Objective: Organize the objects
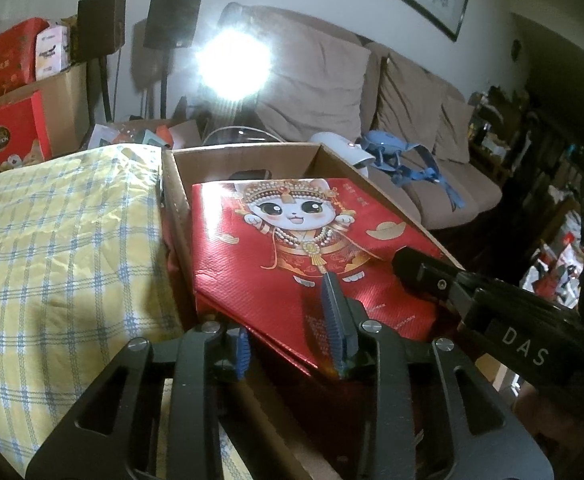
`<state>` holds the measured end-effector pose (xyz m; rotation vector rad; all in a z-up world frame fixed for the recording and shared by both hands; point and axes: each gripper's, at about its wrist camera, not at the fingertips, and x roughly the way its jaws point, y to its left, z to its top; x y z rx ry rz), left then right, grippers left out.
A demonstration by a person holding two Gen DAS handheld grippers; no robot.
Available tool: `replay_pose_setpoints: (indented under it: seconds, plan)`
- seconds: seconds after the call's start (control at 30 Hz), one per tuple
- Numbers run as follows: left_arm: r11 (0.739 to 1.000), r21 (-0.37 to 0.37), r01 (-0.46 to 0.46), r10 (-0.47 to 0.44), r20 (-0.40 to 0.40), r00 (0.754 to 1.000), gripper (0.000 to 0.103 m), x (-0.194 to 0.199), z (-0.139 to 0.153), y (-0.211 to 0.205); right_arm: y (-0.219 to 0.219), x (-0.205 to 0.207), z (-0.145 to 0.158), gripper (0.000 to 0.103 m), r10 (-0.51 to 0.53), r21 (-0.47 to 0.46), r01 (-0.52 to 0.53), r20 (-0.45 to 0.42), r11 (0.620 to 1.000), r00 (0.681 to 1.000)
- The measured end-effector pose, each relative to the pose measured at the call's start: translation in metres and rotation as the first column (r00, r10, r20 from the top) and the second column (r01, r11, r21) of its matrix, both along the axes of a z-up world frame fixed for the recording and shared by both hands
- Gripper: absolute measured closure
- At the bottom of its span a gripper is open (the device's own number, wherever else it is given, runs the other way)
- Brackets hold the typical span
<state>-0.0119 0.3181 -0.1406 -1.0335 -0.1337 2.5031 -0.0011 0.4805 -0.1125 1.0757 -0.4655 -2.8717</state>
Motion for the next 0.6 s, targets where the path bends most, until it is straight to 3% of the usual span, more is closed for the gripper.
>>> replay_pose_setpoints:
  seconds: [0.13, 0.4, 0.6]
  plan:
    - [1.000, -0.008, 0.000, 0.000, 0.005, 1.000, 0.062, 0.001, 0.001, 0.000, 0.003, 0.000, -0.002, 0.091, -0.015, 0.009, 0.015, 0.007, 1.000, 1.000]
    - [1.000, -0.022, -0.005, 0.005, 0.018, 1.000, 0.060, 0.002, 0.005, -0.001, 0.008, 0.001, -0.004, 0.091, -0.020, 0.018, 0.020, 0.012, 1.000, 1.000]
    - [0.999, -0.034, -0.019, 0.020, 0.014, 1.000, 0.052, 0.006, 0.012, -0.009, 0.008, 0.002, -0.004, 0.091, -0.023, 0.023, 0.022, 0.016, 0.999, 1.000]
